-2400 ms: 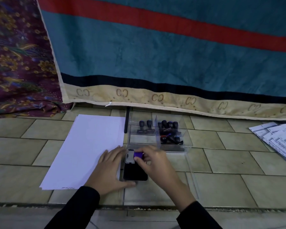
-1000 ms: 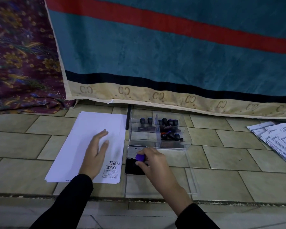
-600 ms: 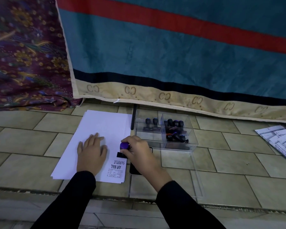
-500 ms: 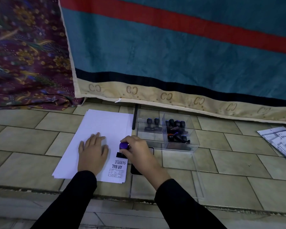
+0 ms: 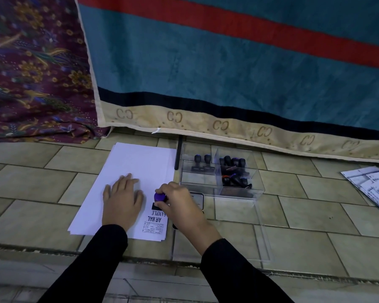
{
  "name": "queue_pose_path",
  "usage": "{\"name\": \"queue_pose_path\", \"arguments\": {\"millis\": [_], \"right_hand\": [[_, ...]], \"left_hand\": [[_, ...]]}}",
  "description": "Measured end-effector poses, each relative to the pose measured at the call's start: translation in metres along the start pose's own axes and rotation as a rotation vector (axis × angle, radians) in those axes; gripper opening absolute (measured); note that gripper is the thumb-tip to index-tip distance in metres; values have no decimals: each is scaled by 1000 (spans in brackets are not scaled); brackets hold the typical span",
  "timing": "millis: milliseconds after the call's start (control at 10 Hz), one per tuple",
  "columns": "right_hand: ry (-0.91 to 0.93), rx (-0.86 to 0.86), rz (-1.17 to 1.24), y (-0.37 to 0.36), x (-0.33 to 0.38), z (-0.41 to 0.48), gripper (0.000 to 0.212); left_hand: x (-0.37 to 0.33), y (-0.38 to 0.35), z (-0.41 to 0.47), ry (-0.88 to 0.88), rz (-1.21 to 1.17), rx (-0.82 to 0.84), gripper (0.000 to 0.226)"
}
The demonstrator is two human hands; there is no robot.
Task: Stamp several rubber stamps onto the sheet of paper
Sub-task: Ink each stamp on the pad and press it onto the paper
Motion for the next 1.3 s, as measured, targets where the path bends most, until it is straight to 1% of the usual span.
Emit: {"name": "queue_pose_path", "arguments": {"millis": [300,500,600,700,800,900,1000,1100,1200,1300], "right_hand": [[-37,26,-46,-1,7,-2,13],[-15,-22,-59,-3,7,-3,13],[16,-46,-17,-5,4,-8,16],[-12,-93,58,5,-2,-5,23],[-75,-305,181,47,-16,2,28],[-124,-431,271,81,-31,8,31],[-179,-507,251,108,-54,13,23],[-241,-461,167,104,-76,19,13],[-263,-409,89,95,-86,23,15],[-304,-298,61,80,-92,32,15]], "left_hand": [[1,-3,1,9,7,16,41],[1,-4,1,8,10,24,42],[2,-3,1,8,9,16,41],[2,-3,1,11,8,11,40],[1,-3,1,3,7,12,39],[2,-3,1,5,16,18,40],[1,-3,0,8,7,16,39],[0,-2,0,8,4,18,39],[0,-2,0,10,13,16,39],[0,-2,-1,12,14,17,39]]}}
Point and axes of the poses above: each hand's wrist, its own z-axis towards the middle knuckle, its own y-axis out of the back of the hand, x = y × z, the point moved 6 cm from there along z, towards the middle knuckle, and after that the axes turned 5 degrees about x, right-handed, at the moved point
